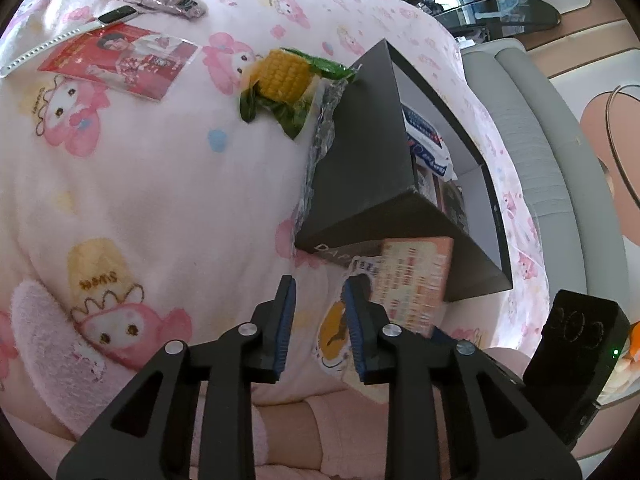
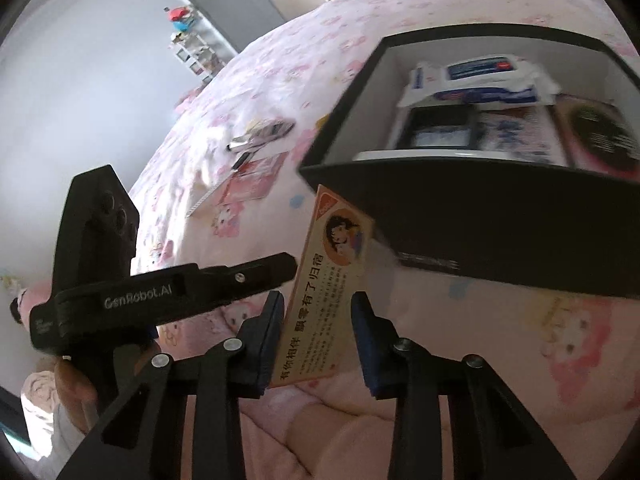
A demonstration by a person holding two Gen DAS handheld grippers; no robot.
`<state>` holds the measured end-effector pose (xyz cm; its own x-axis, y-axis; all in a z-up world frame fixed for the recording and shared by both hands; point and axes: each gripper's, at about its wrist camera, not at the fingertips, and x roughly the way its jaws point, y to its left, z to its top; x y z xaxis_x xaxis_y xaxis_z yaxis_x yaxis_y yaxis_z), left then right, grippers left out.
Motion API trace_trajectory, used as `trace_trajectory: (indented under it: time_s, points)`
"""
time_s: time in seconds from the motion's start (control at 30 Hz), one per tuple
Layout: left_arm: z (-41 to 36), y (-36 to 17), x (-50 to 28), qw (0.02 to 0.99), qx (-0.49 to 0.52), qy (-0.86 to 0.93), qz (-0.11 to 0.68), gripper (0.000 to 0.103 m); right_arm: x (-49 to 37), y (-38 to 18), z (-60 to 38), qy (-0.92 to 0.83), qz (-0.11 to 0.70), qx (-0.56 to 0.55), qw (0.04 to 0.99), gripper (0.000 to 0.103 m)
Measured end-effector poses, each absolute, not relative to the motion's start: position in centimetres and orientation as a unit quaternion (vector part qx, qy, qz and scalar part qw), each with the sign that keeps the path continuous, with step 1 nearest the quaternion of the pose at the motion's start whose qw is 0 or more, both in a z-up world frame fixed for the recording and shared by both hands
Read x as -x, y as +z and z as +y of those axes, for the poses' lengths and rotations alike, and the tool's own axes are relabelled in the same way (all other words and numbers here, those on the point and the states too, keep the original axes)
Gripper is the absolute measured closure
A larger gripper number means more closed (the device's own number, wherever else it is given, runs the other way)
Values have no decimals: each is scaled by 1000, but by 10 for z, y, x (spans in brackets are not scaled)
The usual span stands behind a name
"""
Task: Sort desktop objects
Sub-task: 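Close the right gripper on the photo card and lift it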
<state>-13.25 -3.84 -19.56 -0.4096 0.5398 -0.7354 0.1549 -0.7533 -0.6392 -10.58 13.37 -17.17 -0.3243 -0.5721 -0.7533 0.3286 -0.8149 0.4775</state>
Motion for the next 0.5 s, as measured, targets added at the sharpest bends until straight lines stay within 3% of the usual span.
trace_trajectory:
  time_s: [0.17,0.4,0.47,0.5]
  points:
    - [-36,-215,134,43,552,769,-320,80,117,-153,192,-816,-130,-519,219,72]
    - [-16,-227,137,88,551,752,-350,76,126,-162,205,-821,-130,-523,187,73]
    - [-13,-232,138,89,557,746,-355,75,126,-164,196,-822,-132,-516,202,96]
    - [-13,-234,138,88,560,743,-356,75,126,-163,194,-822,-134,-512,211,99]
